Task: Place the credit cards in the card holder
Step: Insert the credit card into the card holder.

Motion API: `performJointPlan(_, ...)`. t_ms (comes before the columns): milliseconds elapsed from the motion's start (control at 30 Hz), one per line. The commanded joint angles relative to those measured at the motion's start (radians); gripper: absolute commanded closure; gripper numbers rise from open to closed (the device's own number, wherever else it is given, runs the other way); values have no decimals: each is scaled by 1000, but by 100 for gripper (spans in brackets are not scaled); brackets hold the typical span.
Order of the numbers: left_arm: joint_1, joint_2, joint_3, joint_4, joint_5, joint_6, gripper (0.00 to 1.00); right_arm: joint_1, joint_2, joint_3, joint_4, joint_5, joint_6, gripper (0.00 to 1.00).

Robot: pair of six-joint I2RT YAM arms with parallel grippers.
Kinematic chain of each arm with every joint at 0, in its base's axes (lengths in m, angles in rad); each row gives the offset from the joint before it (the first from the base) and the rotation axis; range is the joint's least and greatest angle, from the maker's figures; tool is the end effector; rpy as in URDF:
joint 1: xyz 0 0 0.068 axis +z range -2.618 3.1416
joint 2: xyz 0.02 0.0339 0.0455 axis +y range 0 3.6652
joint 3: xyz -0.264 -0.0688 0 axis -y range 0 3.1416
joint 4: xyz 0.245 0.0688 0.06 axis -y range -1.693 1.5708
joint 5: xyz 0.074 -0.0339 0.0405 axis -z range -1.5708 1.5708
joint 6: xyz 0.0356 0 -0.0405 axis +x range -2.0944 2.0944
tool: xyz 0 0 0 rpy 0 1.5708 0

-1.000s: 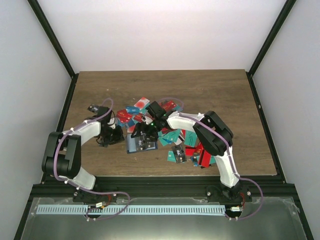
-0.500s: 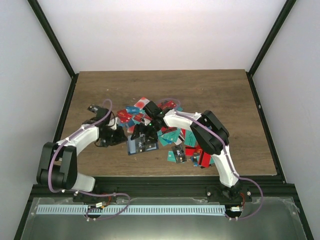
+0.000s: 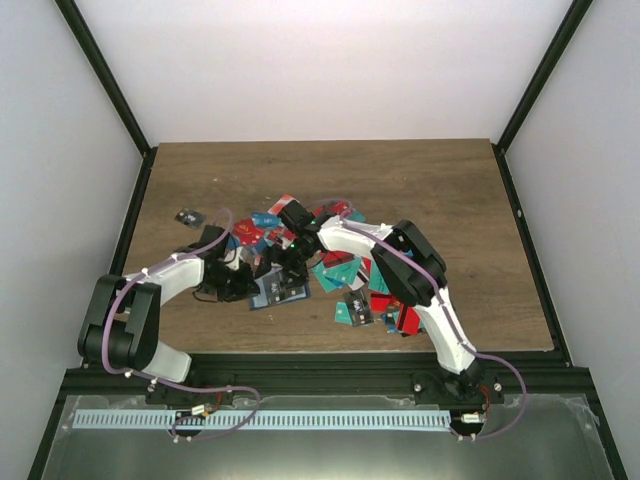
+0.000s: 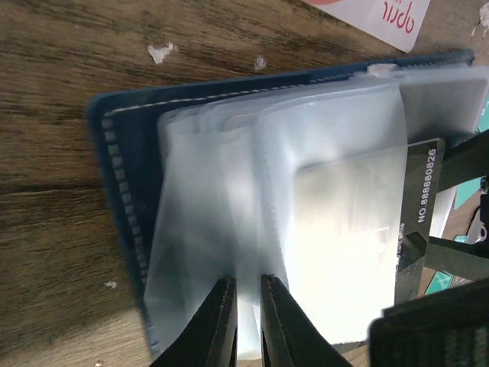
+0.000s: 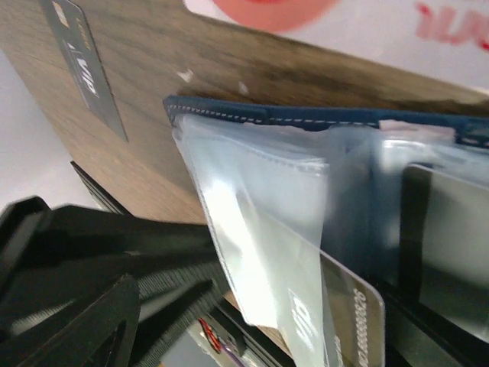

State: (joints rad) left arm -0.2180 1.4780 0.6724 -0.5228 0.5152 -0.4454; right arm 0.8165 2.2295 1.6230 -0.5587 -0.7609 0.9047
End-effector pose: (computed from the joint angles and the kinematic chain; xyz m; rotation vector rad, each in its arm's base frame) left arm 0.2244 -0.0677 0.1393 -0.2417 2.9544 -0.8555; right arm 0.2947 0.3495 0.1402 0.0993 -2.6142 -1.0863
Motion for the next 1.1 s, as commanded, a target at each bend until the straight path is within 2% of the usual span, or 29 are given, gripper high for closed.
performJointPlan(0, -4, 6, -5, 17, 33, 4, 88, 43, 87, 95, -20, 5, 35, 21)
performJointPlan(133, -3, -2, 0, 7, 29, 11, 88, 46, 86, 94, -1, -6, 46, 22)
performJointPlan(400, -1, -80, 88, -104, -77, 31, 82, 37, 59, 92, -109, 37, -18, 21)
performJointPlan(567, -1, -143, 154, -186, -139, 37, 79, 33, 67, 130, -147, 42, -28, 20)
performJointPlan(700, -1, -175, 152, -201, -141, 27, 77, 32, 68, 177, -177, 54, -49, 19)
performJointPlan(733, -1, -174, 147, -199, -141, 25, 77, 32, 69, 194, -193, 58, -56, 19)
performJointPlan(800, -1, -173, 137, -177, -126, 24, 77, 30, 75, 229, -227, 53, -81, 2)
performJointPlan(933, -1, -155, 95, -95, -37, 10, 77, 29, 76, 273, -308, 80, -134, 0)
performJointPlan(1067, -1, -132, 91, -88, -64, 13, 78, 22, 59, 294, -362, 120, -169, 0)
